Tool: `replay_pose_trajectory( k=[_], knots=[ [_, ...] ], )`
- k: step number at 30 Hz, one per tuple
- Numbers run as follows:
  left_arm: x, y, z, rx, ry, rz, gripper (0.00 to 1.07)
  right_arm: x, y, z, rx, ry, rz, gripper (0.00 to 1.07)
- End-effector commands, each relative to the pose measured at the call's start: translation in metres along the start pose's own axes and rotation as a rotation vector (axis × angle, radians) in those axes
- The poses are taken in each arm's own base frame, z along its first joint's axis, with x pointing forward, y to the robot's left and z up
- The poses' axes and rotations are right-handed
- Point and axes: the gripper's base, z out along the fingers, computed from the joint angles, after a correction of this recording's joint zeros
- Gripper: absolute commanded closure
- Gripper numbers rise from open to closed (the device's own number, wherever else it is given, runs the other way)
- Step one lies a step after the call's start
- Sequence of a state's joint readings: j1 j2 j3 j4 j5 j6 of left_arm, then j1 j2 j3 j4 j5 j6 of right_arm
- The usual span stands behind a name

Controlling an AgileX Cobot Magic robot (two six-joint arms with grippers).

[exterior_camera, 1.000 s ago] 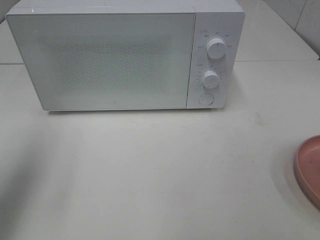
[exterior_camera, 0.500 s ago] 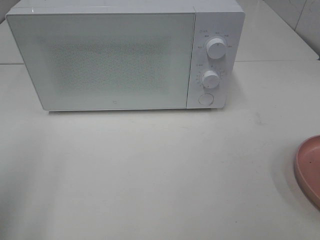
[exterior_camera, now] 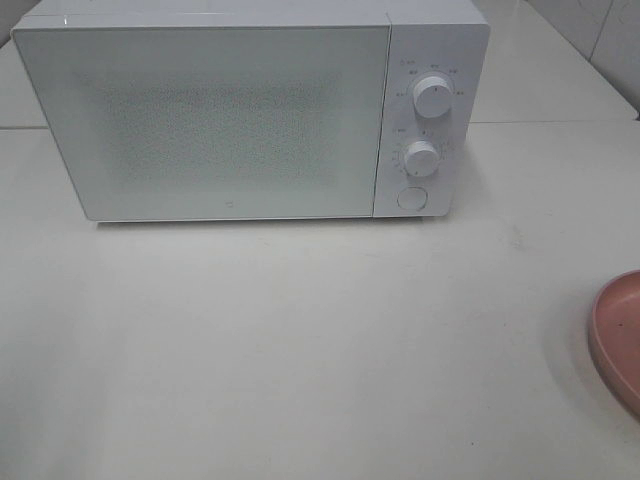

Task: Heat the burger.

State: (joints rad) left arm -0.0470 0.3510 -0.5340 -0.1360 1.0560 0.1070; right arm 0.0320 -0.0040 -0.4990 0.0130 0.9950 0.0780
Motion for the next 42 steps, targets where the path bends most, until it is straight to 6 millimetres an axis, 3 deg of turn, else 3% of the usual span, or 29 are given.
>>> replay_pose_trajectory(
  k=[1,12,19,42],
  knots=[
    [0.009,-0.001,-0.005,0.000,-0.023,-0.005,0.07,0.002,0.000,-0.003,0.003,-0.027,-0.003,0.31],
    [0.023,-0.012,-0.027,0.081,-0.205,-0.013,0.07,0.002,0.000,-0.003,0.003,-0.027,-0.003,0.31],
    [0.040,-0.016,-0.043,0.004,-0.361,-0.036,0.07,0.002,0.000,-0.003,0.003,-0.027,-0.003,0.31],
    [0.039,-0.016,-0.043,0.005,-0.362,-0.037,0.07,0.002,0.000,-0.003,0.003,-0.027,-0.002,0.31]
  ],
)
